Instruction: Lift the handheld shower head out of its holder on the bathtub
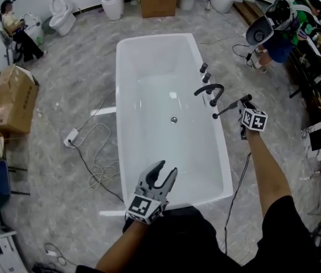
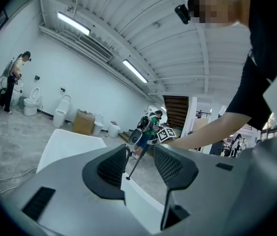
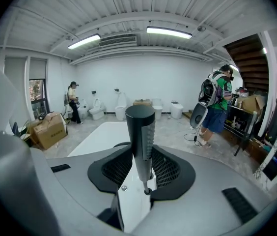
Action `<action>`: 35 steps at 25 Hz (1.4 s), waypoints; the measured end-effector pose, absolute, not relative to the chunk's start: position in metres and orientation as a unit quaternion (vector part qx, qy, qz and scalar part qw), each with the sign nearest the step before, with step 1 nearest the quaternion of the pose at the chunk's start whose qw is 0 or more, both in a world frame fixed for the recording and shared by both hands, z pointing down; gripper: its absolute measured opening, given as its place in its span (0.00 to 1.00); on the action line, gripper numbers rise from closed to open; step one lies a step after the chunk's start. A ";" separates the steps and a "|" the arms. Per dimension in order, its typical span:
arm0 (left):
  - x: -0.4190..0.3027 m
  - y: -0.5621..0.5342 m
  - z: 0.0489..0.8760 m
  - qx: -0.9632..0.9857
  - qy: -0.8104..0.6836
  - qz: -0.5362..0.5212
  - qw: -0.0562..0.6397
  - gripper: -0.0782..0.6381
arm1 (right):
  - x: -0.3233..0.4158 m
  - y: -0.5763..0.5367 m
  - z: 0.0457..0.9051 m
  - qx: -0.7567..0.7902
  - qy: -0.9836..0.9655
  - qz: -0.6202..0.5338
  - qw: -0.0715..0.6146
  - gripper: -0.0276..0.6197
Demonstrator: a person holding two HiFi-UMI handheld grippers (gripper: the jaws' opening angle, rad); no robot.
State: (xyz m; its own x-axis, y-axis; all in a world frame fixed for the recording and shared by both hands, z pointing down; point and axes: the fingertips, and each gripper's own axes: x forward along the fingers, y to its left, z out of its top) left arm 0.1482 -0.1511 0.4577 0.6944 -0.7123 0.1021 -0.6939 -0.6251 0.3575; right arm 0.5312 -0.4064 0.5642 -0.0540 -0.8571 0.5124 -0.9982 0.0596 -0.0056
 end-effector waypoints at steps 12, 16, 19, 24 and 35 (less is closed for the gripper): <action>0.132 -0.152 0.444 0.914 -0.362 -0.029 0.178 0.33 | 0.521 -0.389 0.495 0.677 -0.696 0.156 0.181 0.22; 0.129 -0.152 0.434 0.925 -0.350 -0.023 0.145 0.32 | 0.512 -0.390 0.478 0.681 -0.699 0.146 0.164 0.22; 0.130 -0.156 0.425 0.927 -0.343 -0.030 0.149 0.32 | 0.509 -0.389 0.464 0.685 -0.697 0.145 0.153 0.22; 0.129 -0.160 0.419 0.930 -0.335 -0.029 0.150 0.31 | 0.508 -0.388 0.459 0.693 -0.692 0.151 0.137 0.22; 0.136 -0.167 0.417 0.930 -0.336 -0.028 0.145 0.31 | 0.507 -0.390 0.464 0.688 -0.698 0.136 0.144 0.22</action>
State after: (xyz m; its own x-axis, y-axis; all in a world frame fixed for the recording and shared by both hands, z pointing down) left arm 0.1362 -0.1673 0.4170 0.7720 -0.6340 0.0453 -0.6177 -0.7315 0.2888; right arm 0.5071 -0.3900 0.4643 -0.0107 -0.9211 0.3891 -0.9999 0.0151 0.0083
